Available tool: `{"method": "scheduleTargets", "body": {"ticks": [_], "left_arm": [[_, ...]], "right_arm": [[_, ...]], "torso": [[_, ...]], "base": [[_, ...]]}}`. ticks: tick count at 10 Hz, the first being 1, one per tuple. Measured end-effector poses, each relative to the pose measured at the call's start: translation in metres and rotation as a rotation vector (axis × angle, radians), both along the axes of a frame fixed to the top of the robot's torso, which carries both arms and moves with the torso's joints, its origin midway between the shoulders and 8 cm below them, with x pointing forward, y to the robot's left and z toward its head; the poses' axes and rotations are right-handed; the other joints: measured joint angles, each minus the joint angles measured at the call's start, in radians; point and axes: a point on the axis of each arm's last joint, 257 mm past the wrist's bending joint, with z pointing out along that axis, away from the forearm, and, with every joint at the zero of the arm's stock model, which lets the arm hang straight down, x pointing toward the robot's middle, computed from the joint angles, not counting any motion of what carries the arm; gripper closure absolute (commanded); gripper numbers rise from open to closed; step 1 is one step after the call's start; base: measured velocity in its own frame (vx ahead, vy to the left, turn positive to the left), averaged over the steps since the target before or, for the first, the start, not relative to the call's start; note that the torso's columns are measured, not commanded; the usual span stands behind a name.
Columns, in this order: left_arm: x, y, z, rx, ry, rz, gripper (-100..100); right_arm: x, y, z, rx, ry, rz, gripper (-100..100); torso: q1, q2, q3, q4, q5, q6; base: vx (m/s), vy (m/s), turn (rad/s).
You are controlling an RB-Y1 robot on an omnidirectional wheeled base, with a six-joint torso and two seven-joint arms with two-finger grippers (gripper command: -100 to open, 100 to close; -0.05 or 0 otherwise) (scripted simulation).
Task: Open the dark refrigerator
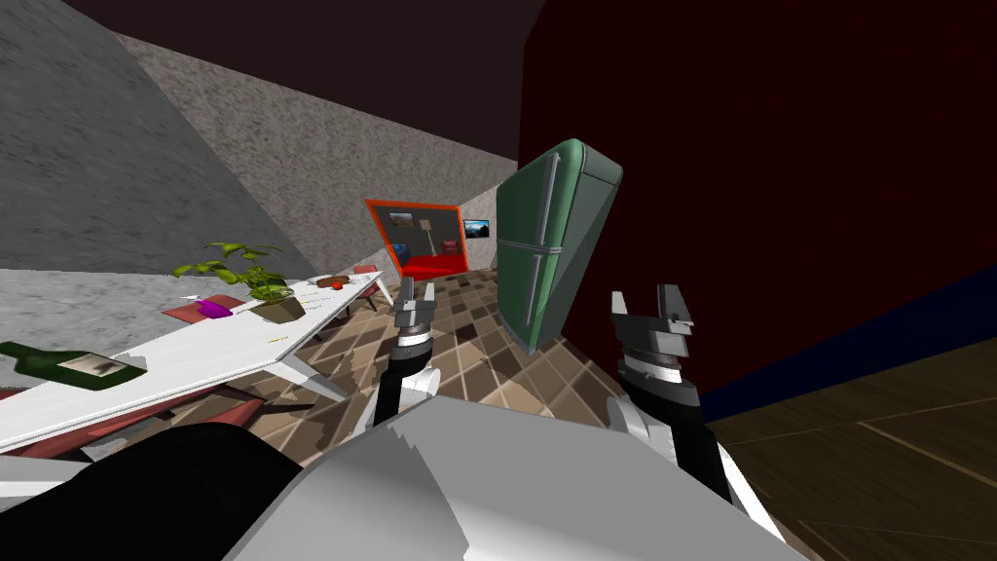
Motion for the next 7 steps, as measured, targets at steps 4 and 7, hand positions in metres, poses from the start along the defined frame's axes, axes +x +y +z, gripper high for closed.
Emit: {"method": "scheduleTargets", "body": {"ticks": [4,7], "left_arm": [[0.0000,0.0000,0.0001,0.000,0.000,0.000,0],[-0.0001,0.0000,0.0001,0.000,0.000,0.000,0]], "right_arm": [[-0.0001,0.0000,0.0001,0.000,0.000,0.000,0],[-0.0001,0.0000,0.0001,0.000,0.000,0.000,0]], "torso": [[0.000,0.248,-0.497,0.248,0.000,0.000],[0.000,0.470,-0.939,0.470,0.000,0.000]], "base": [[0.000,0.000,0.000],[0.000,0.000,0.000]]}}
